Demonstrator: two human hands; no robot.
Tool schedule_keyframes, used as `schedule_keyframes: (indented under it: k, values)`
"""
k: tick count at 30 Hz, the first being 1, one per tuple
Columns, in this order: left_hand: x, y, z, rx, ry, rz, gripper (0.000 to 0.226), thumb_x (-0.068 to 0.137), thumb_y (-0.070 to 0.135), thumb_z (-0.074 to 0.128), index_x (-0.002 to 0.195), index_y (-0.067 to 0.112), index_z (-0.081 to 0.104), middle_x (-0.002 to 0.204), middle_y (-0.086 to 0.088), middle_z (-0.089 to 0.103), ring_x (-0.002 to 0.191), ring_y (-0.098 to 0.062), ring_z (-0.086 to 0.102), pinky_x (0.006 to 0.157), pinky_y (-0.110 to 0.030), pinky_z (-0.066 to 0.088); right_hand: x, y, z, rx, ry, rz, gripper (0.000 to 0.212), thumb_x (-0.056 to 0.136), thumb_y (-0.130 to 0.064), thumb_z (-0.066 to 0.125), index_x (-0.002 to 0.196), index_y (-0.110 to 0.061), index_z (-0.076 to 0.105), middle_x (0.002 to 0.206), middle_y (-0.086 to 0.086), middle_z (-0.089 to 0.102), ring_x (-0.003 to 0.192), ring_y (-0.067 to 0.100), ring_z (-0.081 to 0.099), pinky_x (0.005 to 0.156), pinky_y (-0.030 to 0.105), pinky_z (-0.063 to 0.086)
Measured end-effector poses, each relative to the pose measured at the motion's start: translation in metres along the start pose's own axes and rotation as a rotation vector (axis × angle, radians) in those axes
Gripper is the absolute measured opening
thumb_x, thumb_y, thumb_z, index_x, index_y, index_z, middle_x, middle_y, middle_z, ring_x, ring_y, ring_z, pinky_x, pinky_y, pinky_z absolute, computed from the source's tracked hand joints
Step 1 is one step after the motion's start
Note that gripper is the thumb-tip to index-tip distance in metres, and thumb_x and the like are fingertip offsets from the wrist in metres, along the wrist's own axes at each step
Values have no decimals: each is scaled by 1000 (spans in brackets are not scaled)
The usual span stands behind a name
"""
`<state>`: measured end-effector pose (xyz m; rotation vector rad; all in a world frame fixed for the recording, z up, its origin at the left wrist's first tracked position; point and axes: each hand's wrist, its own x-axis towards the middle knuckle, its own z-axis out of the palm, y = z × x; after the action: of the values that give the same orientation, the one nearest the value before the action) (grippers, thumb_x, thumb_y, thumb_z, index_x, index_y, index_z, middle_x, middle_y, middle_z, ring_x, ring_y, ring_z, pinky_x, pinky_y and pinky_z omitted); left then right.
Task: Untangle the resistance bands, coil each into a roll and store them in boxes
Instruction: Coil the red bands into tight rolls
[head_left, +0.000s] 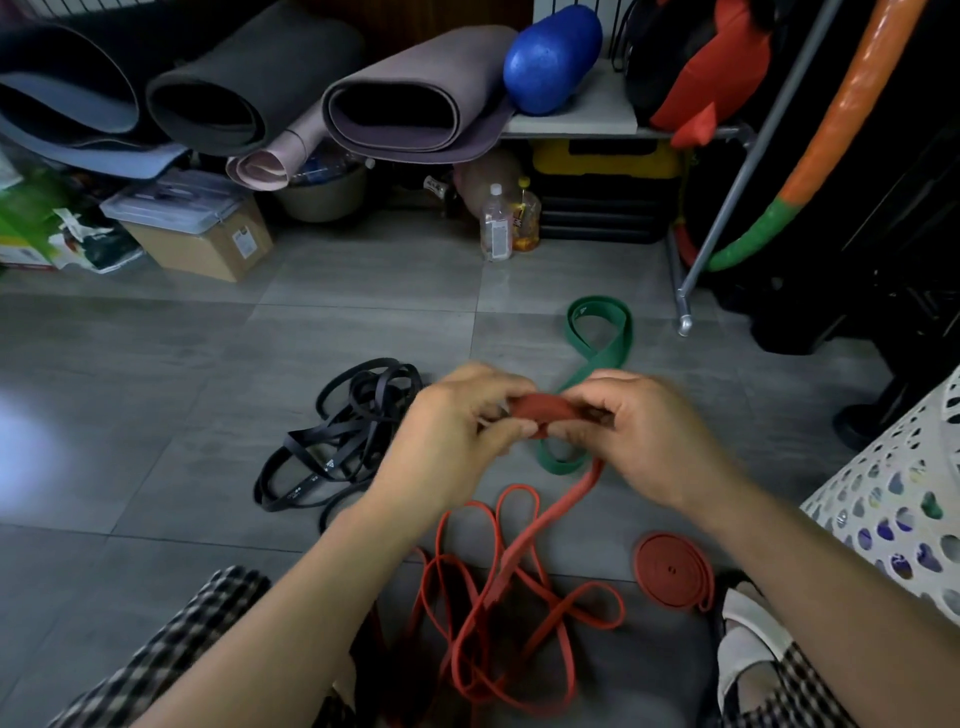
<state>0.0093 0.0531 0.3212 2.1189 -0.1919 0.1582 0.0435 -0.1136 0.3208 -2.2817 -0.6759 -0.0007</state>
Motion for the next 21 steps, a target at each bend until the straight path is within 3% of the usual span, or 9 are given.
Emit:
schedule_keyframes:
  k: [2,6,9,11,14,16,18,21]
  values:
    - [-2,2,4,11,49,-4,19,77,3,69,89,18,69,77,11,62,69,-2,61,66,-8,45,-1,-1,2,86,29,9,18,73,-24,72,87,-13,71,77,4,62,74,20,59,70,36,49]
    - [0,14,5,-747,114,-262,19,73,-2,64,83,14,63,67,3,70,60,-7,66,57,-11,50,-1,-7,3,623,101,140,19,59,-33,67,77,-30,67,72,-12,68,73,-1,63,70,11,48]
    - [-2,17,11,-960,88,-314,18,65,9,62,83,9,63,74,1,71,69,-10,68,63,-17,55,-5,-9,9,686,159,155,15,61,-32,66,76,-28,68,71,-15,70,72,-4,63,69,9,47]
    - [-1,15,10,-928,51,-365,18,66,8,64,85,9,63,80,-3,70,71,-13,68,63,-19,55,-5,-8,9,661,138,154,11,65,-29,66,76,-28,68,71,-12,69,71,-1,63,67,11,48]
    - [2,6,1,-278,0,-197,32,74,8,71,100,24,64,98,0,59,73,-11,62,61,-16,53,-3,2,4,335,78,98,7,73,-21,71,80,-18,71,74,6,65,69,19,61,65,32,50]
    - [2,4,-1,-21,-56,-37,36,75,8,71,102,30,63,92,2,55,70,-5,56,63,-13,49,-3,4,4,139,21,41,13,74,-22,72,81,-12,71,73,11,61,69,25,58,65,42,48]
    - [0,6,0,-82,-57,-24,26,76,1,68,90,24,67,85,0,59,65,-5,58,63,-14,50,-3,2,6,106,5,-11,14,75,-27,71,80,-14,70,73,8,59,70,23,56,65,42,47]
    - [1,11,-2,-501,35,-226,20,77,-3,64,85,16,63,87,-7,65,59,-10,64,60,-15,53,0,-3,4,409,23,55,14,70,-31,69,83,-26,67,78,-1,60,74,11,59,71,22,49]
